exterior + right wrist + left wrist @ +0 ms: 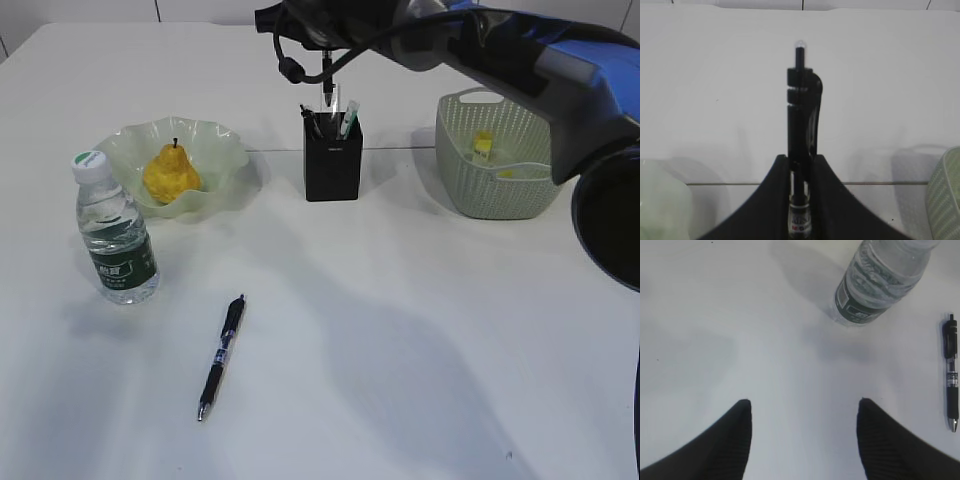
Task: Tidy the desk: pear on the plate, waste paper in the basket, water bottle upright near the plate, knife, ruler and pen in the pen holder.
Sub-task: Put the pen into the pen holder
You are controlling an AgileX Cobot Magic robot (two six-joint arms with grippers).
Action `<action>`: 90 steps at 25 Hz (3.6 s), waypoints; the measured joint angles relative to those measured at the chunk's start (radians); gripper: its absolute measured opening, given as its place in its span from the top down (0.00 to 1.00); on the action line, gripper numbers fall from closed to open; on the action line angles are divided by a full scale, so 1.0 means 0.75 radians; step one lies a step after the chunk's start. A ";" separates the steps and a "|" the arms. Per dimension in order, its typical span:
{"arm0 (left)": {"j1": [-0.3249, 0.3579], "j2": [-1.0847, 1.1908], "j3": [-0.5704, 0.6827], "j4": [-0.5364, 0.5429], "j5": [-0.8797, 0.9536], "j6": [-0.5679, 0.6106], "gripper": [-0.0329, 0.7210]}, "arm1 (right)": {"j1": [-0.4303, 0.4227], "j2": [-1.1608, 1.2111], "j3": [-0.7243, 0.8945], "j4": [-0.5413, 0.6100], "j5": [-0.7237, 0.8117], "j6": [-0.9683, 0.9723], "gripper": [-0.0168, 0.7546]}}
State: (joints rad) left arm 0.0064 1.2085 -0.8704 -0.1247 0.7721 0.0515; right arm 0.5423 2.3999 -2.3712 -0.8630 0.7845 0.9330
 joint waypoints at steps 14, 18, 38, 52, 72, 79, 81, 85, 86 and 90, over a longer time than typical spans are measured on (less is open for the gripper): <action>0.000 0.000 0.000 0.000 -0.005 0.000 0.34 | -0.026 0.000 0.000 -0.060 -0.036 0.042 0.90; 0.000 0.000 0.000 0.000 -0.005 0.000 0.34 | -0.033 0.005 0.000 -0.077 -0.046 0.051 0.90; 0.000 0.000 0.000 0.000 -0.007 0.000 0.34 | -0.045 0.110 0.000 -0.085 -0.117 0.127 0.90; 0.000 0.000 0.000 0.000 -0.013 0.000 0.34 | -0.047 0.153 0.000 -0.088 -0.083 0.130 0.90; 0.000 0.000 0.000 0.000 -0.015 0.000 0.34 | -0.047 0.162 -0.031 -0.105 -0.053 0.130 0.91; 0.000 0.000 0.000 0.000 -0.018 0.000 0.34 | -0.061 0.162 -0.046 -0.135 -0.086 0.130 0.91; 0.000 0.000 0.000 0.000 -0.018 0.000 0.34 | -0.070 0.164 -0.046 -0.135 -0.114 0.134 0.91; 0.000 0.000 0.000 0.000 -0.018 0.000 0.34 | -0.090 0.168 -0.049 -0.144 -0.154 0.154 0.91; 0.000 0.000 0.000 0.000 -0.018 0.000 0.34 | -0.091 0.170 -0.048 -0.149 -0.156 0.157 0.91; 0.000 0.000 0.000 0.000 -0.018 0.000 0.34 | -0.095 0.202 -0.048 -0.151 -0.156 0.164 0.91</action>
State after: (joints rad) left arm 0.0064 1.2085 -0.8704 -0.1247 0.7590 0.0515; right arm 0.4711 2.5512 -2.4076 -0.9766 0.6674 1.0562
